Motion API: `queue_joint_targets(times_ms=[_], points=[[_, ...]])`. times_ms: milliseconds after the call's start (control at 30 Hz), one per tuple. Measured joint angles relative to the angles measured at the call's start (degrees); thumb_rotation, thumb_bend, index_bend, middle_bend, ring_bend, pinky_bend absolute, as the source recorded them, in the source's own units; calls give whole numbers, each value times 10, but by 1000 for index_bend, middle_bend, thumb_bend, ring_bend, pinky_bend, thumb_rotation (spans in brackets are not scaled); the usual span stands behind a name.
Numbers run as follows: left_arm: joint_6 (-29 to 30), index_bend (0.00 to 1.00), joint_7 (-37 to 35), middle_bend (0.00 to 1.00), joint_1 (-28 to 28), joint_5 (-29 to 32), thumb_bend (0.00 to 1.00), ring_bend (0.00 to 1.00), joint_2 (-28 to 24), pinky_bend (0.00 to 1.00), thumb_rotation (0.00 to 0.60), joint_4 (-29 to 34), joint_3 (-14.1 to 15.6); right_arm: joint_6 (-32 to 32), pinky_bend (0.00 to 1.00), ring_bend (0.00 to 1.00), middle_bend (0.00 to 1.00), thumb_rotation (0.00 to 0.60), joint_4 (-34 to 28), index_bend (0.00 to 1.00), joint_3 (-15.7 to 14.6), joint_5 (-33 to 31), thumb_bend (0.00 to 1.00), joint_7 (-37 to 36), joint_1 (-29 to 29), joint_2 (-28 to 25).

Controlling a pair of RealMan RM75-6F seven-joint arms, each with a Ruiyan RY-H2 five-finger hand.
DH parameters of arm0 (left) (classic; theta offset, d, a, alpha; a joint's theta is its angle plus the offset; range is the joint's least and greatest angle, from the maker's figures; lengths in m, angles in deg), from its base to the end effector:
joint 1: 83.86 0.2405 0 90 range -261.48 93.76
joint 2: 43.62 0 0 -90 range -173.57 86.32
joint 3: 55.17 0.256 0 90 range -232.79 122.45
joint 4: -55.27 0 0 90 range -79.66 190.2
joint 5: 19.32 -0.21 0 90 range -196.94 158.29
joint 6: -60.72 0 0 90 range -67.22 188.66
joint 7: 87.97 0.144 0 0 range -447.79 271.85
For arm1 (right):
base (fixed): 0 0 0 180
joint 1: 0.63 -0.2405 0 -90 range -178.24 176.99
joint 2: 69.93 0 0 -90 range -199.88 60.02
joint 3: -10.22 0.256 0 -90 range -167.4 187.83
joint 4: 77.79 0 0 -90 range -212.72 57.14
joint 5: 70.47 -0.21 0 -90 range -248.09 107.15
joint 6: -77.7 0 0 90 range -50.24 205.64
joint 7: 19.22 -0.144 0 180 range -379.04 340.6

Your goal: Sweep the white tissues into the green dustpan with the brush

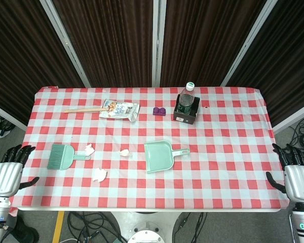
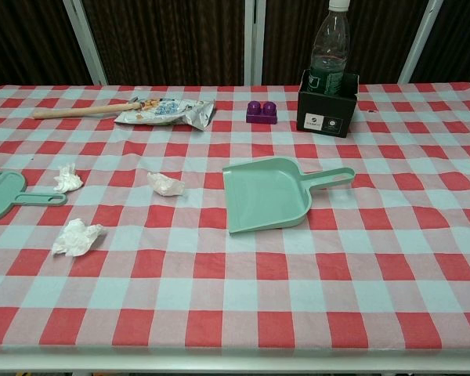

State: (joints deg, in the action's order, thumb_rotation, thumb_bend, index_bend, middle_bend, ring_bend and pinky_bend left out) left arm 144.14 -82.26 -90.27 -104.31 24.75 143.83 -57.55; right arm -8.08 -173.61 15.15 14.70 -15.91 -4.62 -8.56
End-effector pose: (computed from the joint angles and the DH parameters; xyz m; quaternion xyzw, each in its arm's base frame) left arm -0.3169 0.1883 0.1371 -0.6180 -0.3669 -0.3562 0.5971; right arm -0.3031 -0.1831 0.1760 0.5874 -0.3674 0.3853 0.6096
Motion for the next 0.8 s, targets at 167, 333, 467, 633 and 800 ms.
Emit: queue_joint_targets(times_ms=[167,333,467,633,800], points=[[-4,143,4,130,-3,3,48,83,1,134,600,2,-2,0,99,61,241,600,2,100,2,-1,226,-2,-1,1],[-7,153,15,132,-13,2,49,83,-5,134,600,10,-10,-7,99,61,241,600,4,100,4,-2,226,-4,1,-3],[-17,205,16,179,-34,-1,96,127,-7,213,600,11,-24,-15,101,61,241,600,6,100,10,0,225,-6,1,-9],[-64,312,15,287,-73,12,170,360,-1,578,600,5,-46,-24,104,61,241,600,7,100,14,2,226,-7,2,-17],[-132,393,14,403,-119,36,177,534,19,796,600,-10,-61,-29,107,61,241,600,5,100,16,1,226,-7,5,-24]])
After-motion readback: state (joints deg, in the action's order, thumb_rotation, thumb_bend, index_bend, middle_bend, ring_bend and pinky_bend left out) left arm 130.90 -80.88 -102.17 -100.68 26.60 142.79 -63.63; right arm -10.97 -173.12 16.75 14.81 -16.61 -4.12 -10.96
